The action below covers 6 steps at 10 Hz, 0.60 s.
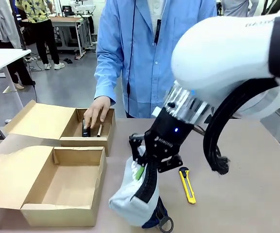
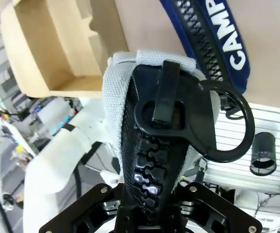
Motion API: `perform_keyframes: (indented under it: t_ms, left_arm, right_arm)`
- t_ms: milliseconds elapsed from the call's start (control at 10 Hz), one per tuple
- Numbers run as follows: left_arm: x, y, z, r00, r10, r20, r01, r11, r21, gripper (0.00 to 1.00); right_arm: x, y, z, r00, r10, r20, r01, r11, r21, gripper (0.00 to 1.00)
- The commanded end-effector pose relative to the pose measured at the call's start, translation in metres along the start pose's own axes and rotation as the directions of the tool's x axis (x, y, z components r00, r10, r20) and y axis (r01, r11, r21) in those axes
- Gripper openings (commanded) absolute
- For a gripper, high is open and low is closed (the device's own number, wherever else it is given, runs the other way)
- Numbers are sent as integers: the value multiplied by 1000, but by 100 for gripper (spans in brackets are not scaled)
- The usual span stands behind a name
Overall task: Place items inside the box.
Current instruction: Pick up a Pencil pouch or Stapler and place it inside the Mailer Box closest to the robot.
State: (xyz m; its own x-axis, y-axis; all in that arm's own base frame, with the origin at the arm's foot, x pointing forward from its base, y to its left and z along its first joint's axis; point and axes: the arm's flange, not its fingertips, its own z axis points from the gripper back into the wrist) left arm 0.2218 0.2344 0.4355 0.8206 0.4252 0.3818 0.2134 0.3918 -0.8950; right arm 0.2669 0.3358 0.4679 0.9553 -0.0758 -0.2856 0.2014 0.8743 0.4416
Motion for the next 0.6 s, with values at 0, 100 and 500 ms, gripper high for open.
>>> perform_keyframes:
  t_ms: [0, 100, 500]
  left_arm:
    - [1, -2, 0, 1000, -19, 9, 19, 1000, -18, 100]
    - [1, -2, 0, 1000, -19, 9, 19, 1000, -18, 100]
    - [1, -2, 0, 1000, -19, 9, 19, 1000, -18, 100]
  right_arm:
    - [-7, 3, -14, 1000, 18, -15, -19, 999, -29, 5]
    - [-20, 6, -19, 997, 32, 73, -29, 999, -40, 5]
    - [-14, 128, -41, 930, 308, 202, -274, 945, -180, 5]
